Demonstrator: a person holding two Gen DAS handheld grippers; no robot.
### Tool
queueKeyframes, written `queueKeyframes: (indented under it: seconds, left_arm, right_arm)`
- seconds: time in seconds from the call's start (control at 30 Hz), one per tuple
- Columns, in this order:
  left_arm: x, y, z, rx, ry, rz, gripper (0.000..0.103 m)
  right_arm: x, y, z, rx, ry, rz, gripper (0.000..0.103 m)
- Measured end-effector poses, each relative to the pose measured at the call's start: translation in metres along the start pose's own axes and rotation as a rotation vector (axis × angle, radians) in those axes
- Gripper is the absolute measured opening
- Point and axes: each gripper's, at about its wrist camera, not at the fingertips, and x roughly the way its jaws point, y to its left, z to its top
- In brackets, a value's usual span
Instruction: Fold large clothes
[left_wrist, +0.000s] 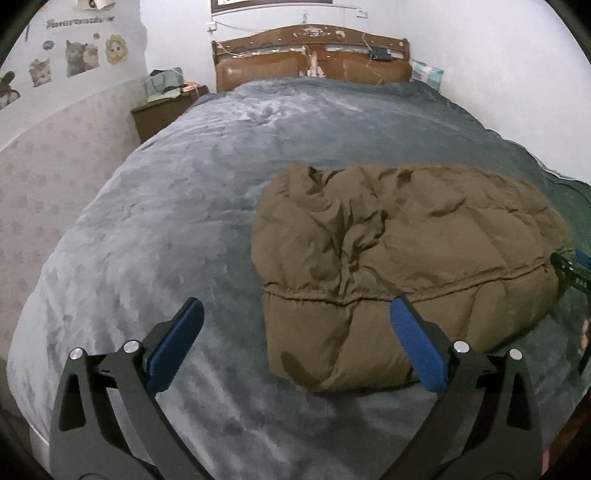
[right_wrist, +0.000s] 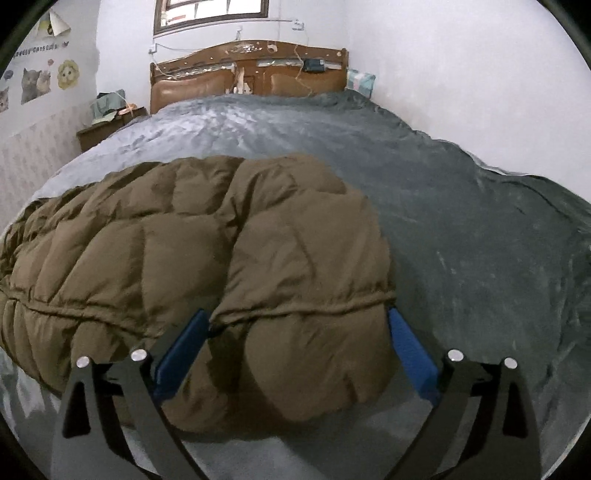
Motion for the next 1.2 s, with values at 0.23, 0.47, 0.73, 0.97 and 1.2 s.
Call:
queueKeyframes:
  seconds: [0.23, 0.47, 0.73, 0.97, 1.2]
  left_arm:
    - [-0.007, -0.004, -0.007, -0.035, 0.004, 0.048, 0.1]
    - [-0.029, -0.017, -0.018, -0.028, -0.003, 0.041, 0.1]
    - [-0.077, -0.036, -0.024, -0.004, -0.097, 0.07, 0.1]
    - [-0.109, -0.048, -0.035, 0.029, -0.163, 0.143, 0.1]
    - [-0.13, -0.045, -0.031, -0.012, -0.182, 0.094, 0.1]
  right_arm:
    - [-0.051, 0.016, -0.002, 0.046, -0.066, 0.053, 0.098]
    - [-0.103, 0.067, -0.007, -0.055, -0.145, 0.075, 0.101]
    - [-0.139, 0.095, -0.013, -0.023, -0.142, 0.146, 0.101]
    - [-0.173, 0.095, -0.02, 0.03, -0.152, 0.167, 0.101]
    - [-0.204, 0.103, -0.021, -0.026, -0.212, 0.117, 0.101]
